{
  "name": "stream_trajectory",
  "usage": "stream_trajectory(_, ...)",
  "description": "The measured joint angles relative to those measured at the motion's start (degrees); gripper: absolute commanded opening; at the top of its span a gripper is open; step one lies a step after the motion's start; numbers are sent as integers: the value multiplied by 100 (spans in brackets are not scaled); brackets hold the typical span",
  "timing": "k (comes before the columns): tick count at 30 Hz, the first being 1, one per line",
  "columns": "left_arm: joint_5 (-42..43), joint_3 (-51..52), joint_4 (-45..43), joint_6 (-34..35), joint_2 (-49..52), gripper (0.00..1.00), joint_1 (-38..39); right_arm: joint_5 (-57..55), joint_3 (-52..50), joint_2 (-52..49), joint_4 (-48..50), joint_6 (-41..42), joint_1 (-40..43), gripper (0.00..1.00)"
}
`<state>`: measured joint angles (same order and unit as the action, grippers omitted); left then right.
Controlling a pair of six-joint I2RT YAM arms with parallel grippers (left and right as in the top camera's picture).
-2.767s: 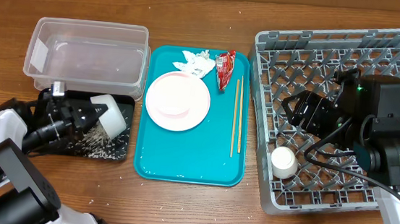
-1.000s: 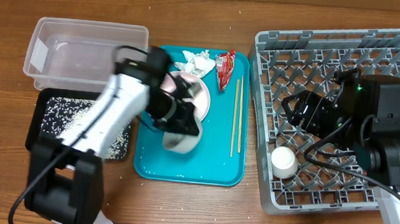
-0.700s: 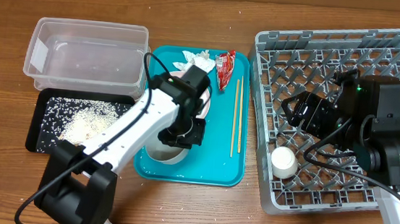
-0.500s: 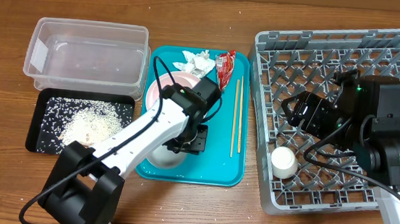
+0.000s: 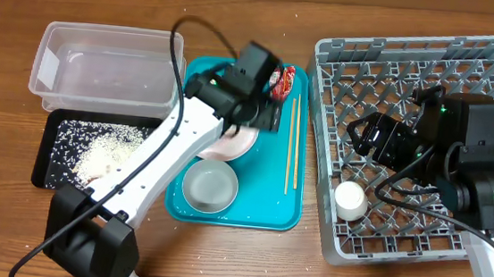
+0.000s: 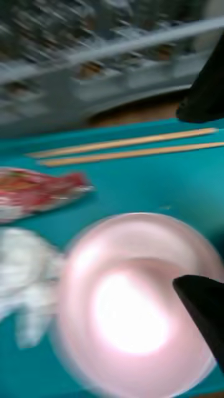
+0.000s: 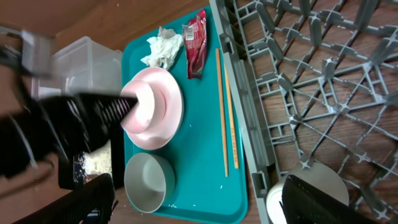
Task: Sort waste into correct bins and load items into the dishwasher
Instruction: 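Grasp the red wrapper with left gripper and drop it in the clear bin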
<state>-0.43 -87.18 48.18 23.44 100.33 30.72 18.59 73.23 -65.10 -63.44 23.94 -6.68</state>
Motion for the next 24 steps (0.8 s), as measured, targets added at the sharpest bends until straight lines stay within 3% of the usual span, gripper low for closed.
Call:
stream_trajectory(6, -149, -339, -918, -599, 568, 88, -575, 2, -2, -2, -15, 0, 0, 88)
stream_trajectory(9, -98, -608, -1161, -839, 1292, 99, -815, 2, -2, -2, -17, -2, -2, 88)
stream_trajectory(15, -181, -813, -1808, -1593, 2472, 100, -894, 0, -2, -4, -22, 0, 0, 88)
stream_trajectory(18, -345, -813, -2076, -1801, 2747, 91, -852, 2, -2, -4, -22, 0, 0, 88)
stream_trajectory(24, -485, -839, -2490, -1939, 2924, 24, -846, 0, -2, -4, -31, 2, 0, 88)
